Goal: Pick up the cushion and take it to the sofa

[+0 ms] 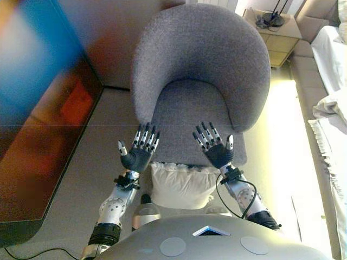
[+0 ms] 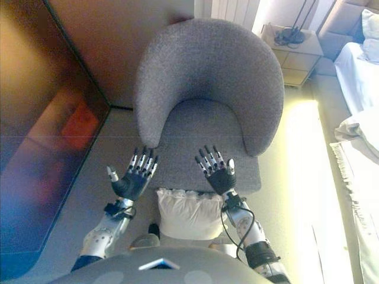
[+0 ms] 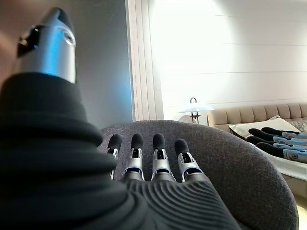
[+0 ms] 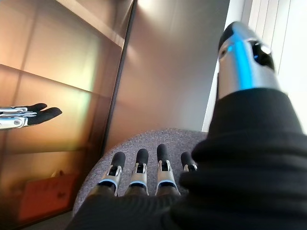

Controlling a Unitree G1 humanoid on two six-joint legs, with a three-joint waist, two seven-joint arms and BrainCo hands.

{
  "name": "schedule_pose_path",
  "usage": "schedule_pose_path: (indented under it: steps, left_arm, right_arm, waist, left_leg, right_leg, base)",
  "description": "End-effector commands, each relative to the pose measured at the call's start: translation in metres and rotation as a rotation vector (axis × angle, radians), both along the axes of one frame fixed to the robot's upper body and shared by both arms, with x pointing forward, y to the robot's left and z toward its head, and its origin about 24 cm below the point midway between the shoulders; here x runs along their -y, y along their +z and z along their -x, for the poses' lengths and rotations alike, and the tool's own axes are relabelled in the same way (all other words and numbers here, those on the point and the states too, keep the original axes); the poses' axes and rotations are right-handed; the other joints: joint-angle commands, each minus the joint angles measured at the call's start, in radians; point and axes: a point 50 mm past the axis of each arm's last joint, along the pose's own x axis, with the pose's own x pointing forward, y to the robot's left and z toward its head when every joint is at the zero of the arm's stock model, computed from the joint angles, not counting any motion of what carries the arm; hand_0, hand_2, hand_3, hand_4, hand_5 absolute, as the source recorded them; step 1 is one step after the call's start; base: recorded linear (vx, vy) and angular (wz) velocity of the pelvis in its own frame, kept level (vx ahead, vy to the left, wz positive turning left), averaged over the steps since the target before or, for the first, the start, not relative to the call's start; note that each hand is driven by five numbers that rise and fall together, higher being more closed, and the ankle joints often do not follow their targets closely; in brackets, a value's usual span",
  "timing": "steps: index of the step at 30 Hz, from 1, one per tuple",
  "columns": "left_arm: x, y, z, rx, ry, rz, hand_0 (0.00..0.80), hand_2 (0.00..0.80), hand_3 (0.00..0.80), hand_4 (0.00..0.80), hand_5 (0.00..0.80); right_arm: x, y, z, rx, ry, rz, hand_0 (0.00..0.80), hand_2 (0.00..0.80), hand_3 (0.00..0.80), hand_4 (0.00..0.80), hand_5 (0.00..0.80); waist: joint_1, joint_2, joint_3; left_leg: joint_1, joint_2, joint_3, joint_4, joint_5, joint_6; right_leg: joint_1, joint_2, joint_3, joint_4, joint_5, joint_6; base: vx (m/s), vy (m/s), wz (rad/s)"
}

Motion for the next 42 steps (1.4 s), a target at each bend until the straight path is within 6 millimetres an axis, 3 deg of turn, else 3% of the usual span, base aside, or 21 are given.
schedule_pose_path:
  steps: [1, 3, 4, 6, 12, 17, 21, 28, 33, 37, 38, 42]
  left_arm:
    - [-0.016, 0.008, -0.015, 0.023, 0.044, -0.274, 0.0, 0.0, 0.0, 0.0, 0.0]
    - [-0.036, 0.009, -0.017, -0.056, 0.126, -0.601, 0.0, 0.0, 0.0, 0.0, 0.0]
    - [-0.049, 0.014, -0.019, -0.068, 0.166, -0.795, 0.0, 0.0, 0.0, 0.0, 0.0]
    - [-0.062, 0.024, -0.026, -0.066, 0.183, -0.948, 0.0, 0.0, 0.0, 0.0, 0.0]
    - [-0.069, 0.022, -0.03, -0.099, 0.18, -1.036, 0.0, 0.0, 0.0, 0.0, 0.0]
    - [-0.065, 0.033, -0.055, -0.077, 0.245, -1.112, 0.0, 0.0, 0.0, 0.0, 0.0]
    - [-0.056, 0.051, -0.082, 0.001, 0.278, -1.168, 0.0, 0.0, 0.0, 0.0, 0.0]
    - [-0.04, 0.068, -0.125, 0.027, 0.309, -1.251, 0.0, 0.0, 0.0, 0.0, 0.0]
    - [-0.027, 0.091, -0.154, 0.068, 0.379, -1.246, 0.0, 0.0, 0.0, 0.0, 0.0]
    - [-0.019, 0.111, -0.168, 0.123, 0.416, -1.245, 0.0, 0.0, 0.0, 0.0, 0.0]
    - [-0.018, 0.114, -0.17, 0.129, 0.421, -1.248, 0.0, 0.0, 0.0, 0.0, 0.0]
    - [-0.016, 0.122, -0.176, 0.155, 0.412, -1.242, 0.0, 0.0, 0.0, 0.0, 0.0]
  right_arm:
    - [0.003, 0.021, -0.018, 0.105, -0.035, 0.052, 0.0, 0.0, 0.0, 0.0, 0.0]
    - [0.013, 0.018, -0.02, 0.096, -0.056, 0.29, 0.0, 0.0, 0.0, 0.0, 0.0]
    - [0.024, 0.019, -0.023, 0.109, -0.077, 0.526, 0.0, 0.0, 0.0, 0.0, 0.0]
    - [0.04, 0.022, -0.026, 0.134, -0.094, 0.787, 0.0, 0.0, 0.0, 0.0, 0.0]
    - [0.053, 0.023, -0.031, 0.143, -0.092, 0.912, 0.0, 0.0, 0.0, 0.0, 0.0]
    - [0.067, 0.036, -0.057, 0.192, -0.176, 1.249, 0.0, 0.0, 0.0, 0.0, 0.0]
    - [0.075, 0.054, -0.084, 0.201, -0.273, 1.319, 0.0, 0.0, 0.0, 0.0, 0.0]
    - [0.08, 0.082, -0.125, 0.161, -0.402, 1.395, 0.0, 0.0, 0.0, 0.0, 0.0]
    - [0.088, 0.108, -0.149, 0.149, -0.524, 1.394, 0.0, 0.0, 0.0, 0.0, 0.0]
    - [0.089, 0.13, -0.162, 0.17, -0.589, 1.369, 0.0, 0.0, 0.0, 0.0, 0.0]
    - [0.089, 0.134, -0.164, 0.171, -0.599, 1.362, 0.0, 0.0, 0.0, 0.0, 0.0]
    - [0.095, 0.145, -0.17, 0.163, -0.63, 1.325, 0.0, 0.0, 0.0, 0.0, 0.0]
  waist:
    - [0.017, 0.017, 0.011]
    - [0.018, 0.014, 0.021]
    - [0.02, 0.011, 0.03]
    - [0.021, 0.01, 0.052]
    - [0.016, 0.01, 0.09]
    - [0.015, 0.021, 0.192]
    - [0.023, 0.028, 0.298]
    - [0.015, 0.043, 0.409]
    - [-0.001, 0.077, 0.459]
    - [-0.008, 0.092, 0.489]
    - [-0.008, 0.094, 0.494]
    - [-0.013, 0.1, 0.499]
  left_leg:
    - [-0.003, 0.063, 0.021, 0.105, -0.07, 0.012]
    - [-0.02, 0.066, 0.007, 0.17, -0.09, 0.01]
    - [-0.037, 0.066, -0.007, 0.208, -0.099, 0.008]
    - [-0.065, 0.066, -0.03, 0.239, -0.099, 0.006]
    - [-0.08, 0.075, -0.019, 0.235, -0.098, -0.001]
    - [-0.221, 0.092, -0.009, 0.301, -0.097, -0.013]
    - [-0.41, 0.084, -0.059, 0.425, -0.107, -0.016]
    - [-0.68, 0.097, -0.093, 0.636, -0.155, -0.002]
    - [-0.871, 0.121, -0.132, 0.821, -0.219, 0.011]
    - [-1.03, 0.119, -0.153, 0.996, -0.28, 0.027]
    - [-1.054, 0.122, -0.161, 1.055, -0.332, 0.021]
    - [-1.181, 0.12, -0.168, 1.203, -0.386, 0.036]
  right_leg:
    - [-0.082, -0.044, -0.017, -0.003, 0.127, 0.004]
    - [-0.09, -0.042, 0.004, 0.022, 0.119, -0.004]
    - [-0.099, -0.042, 0.02, 0.042, 0.114, -0.009]
    - [-0.116, -0.042, 0.037, 0.071, 0.11, -0.014]
    - [-0.144, -0.065, 0.031, 0.083, 0.114, 0.003]
    - [-0.274, -0.108, 0.014, 0.148, 0.128, 0.014]
    - [-0.452, -0.12, 0.052, 0.277, 0.115, 0.002]
    - [-0.73, -0.119, 0.104, 0.54, 0.04, -0.021]
    - [-0.938, -0.125, 0.163, 0.76, -0.031, -0.044]
    - [-1.104, -0.129, 0.192, 0.938, -0.08, -0.062]
    - [-1.131, -0.13, 0.201, 0.997, -0.127, -0.058]
    - [-1.261, -0.129, 0.223, 1.128, -0.168, -0.071]
  base:
    - [0.044, 0.002, -0.02]
    - [0.044, -0.007, -0.04]
    - [0.016, -0.005, -0.06]
    - [-0.017, 0.015, -0.09]
    - [-0.02, 0.008, -0.03]
    - [-0.27, 0.011, -0.02]
    - [-0.326, -0.008, 0.0]
    - [-0.203, 0.0, 0.08]
    - [-0.146, -0.014, 0.17]
    - [-0.06, -0.039, 0.14]
    - [0.01, -0.039, 0.09]
    - [-0.005, -0.028, 0.07]
